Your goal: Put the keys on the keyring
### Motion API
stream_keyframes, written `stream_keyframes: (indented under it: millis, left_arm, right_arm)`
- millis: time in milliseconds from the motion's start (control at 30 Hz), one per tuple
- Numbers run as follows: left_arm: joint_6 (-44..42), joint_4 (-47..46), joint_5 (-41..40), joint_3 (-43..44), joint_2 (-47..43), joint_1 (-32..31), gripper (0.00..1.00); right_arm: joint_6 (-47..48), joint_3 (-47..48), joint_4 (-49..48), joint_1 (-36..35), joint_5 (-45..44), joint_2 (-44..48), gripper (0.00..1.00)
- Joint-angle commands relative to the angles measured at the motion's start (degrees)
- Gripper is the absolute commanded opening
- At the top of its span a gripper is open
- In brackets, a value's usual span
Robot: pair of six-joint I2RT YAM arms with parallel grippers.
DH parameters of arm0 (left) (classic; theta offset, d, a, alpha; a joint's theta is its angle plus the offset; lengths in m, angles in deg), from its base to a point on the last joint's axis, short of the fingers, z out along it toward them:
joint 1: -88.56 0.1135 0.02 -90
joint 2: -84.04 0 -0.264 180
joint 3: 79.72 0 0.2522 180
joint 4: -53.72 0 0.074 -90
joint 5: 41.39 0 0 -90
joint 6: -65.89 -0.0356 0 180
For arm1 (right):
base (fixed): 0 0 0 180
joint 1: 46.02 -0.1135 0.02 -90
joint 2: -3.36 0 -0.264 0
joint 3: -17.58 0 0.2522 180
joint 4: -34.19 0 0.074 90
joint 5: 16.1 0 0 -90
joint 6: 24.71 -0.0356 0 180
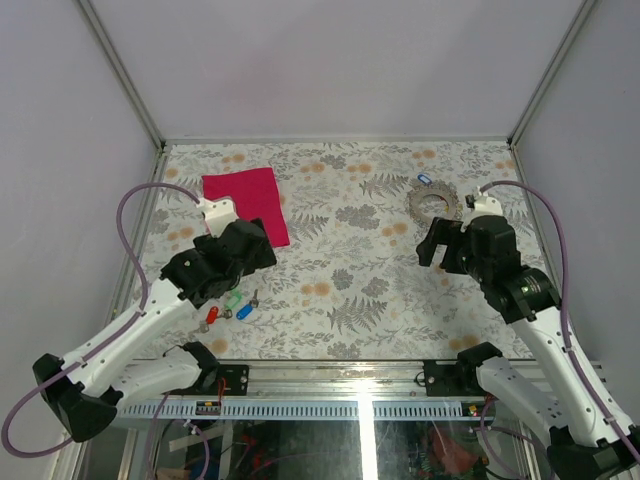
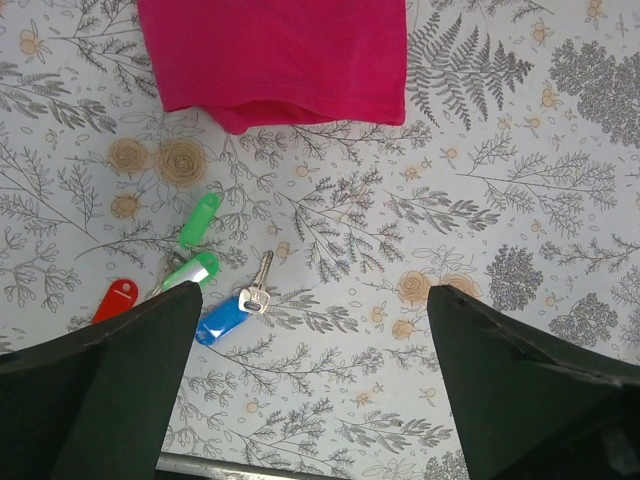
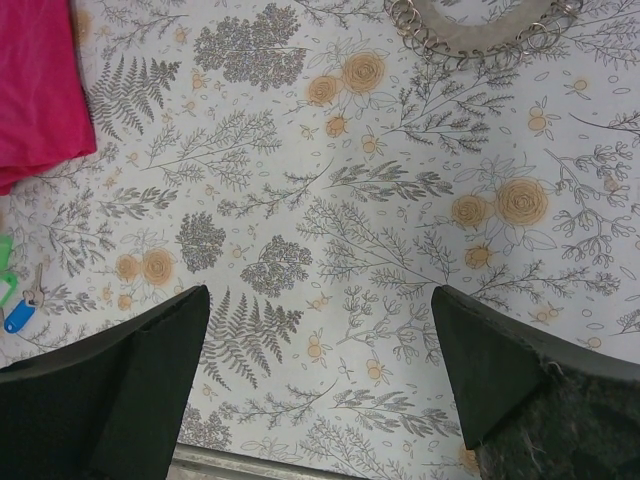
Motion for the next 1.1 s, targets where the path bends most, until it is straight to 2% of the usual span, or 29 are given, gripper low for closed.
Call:
stream_keyframes:
  millis: [0,233,500,667,867,1067]
  left_arm:
    - [3.5,0.2,1.3,-2.0,0.8,1.5,1.0]
    - [-3.9,-11.2,16.5,-6.6,5.4,15.4,1.0]
    - [1.2,-6.9,17.9,-10.1,11.3,25.7,1.0]
    - [2.0,-9.5,19.4,-13.3,12.5,26.4,0.97]
    - [-2.3,-13.8,18.8,-13.7,17.9,26.5,0.75]
    - [-3.8,-15.0,15.6,-13.3,20.7,26.5,0.7]
  right_arm:
    - [-0.7,0.2,-4.0,-0.5,-0.4,-1.5,0.99]
    - [-0.6,-1.8,-6.1,-0.5,4.6,-4.9,0.99]
    - [-0.9,-4.3,-9.0,-0.5,8.3,-7.0,0.99]
    - [0.1,-4.0,-9.5,-0.5,8.8,-8.8,0.99]
    - [1.3,-3.1,-9.4,-0.5,9.5,-10.1,0.99]
    - [1.1,-3.1,-9.9,-0.4,10.7,-10.4,0.99]
